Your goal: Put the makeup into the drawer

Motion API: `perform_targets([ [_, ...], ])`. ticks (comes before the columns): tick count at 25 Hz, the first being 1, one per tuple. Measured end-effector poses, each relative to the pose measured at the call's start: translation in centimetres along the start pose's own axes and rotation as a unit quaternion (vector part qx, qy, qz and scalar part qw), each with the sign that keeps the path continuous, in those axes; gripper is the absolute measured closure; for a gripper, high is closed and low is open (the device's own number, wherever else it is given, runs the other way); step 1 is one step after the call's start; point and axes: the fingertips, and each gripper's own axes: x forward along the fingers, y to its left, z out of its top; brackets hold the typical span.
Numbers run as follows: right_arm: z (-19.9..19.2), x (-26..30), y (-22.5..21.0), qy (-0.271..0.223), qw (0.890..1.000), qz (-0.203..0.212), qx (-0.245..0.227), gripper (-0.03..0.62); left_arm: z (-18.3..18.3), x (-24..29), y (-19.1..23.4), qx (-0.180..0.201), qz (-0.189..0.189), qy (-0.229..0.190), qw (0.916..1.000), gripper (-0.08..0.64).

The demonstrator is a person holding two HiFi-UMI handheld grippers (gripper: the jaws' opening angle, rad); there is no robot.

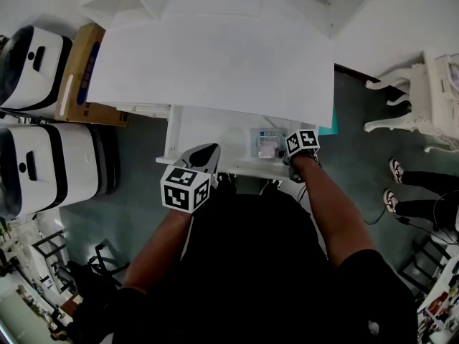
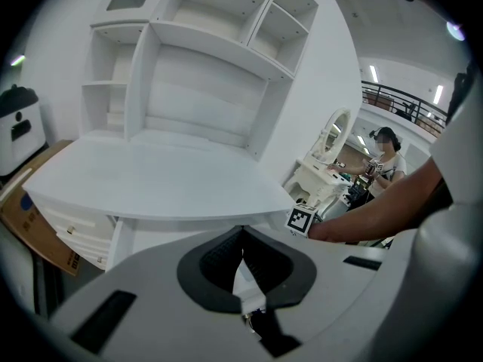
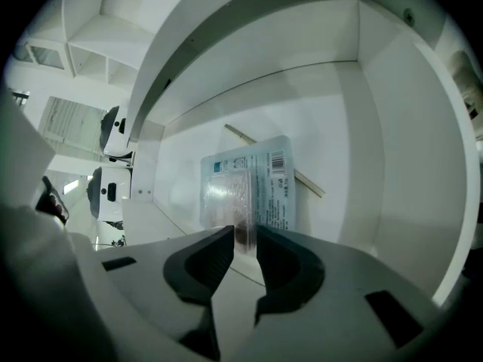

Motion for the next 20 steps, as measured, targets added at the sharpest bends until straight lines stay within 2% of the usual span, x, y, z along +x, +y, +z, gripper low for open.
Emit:
perform_targets([
  [6,0.2,0.1,-0.8,-0.008,1.000,-0.019,-0.003,0.503,0.2,-0.1,-0.3,0.005,0.009,0.003,0.9999,0.549],
  [14,0.8,-1.7,0.5,-0.028,0.999,0.011,-0.018,0.485,0.7,0.5,-2.1,0.008,0.015,-0.002,0.9998,0.549],
  [17,1.2,-3.4,1.6,-0.058,0.997,0.028,-0.035,0.485,0.9,0.8,-2.9,0.006,0.019,-0.007,0.9998,0.549],
  [20,1.4,-6.6,2.8,-0.108,0.991,0.051,-0.055,0.485,1.1,1.1,-4.1,0.002,0.021,-0.014,0.9997,0.549],
])
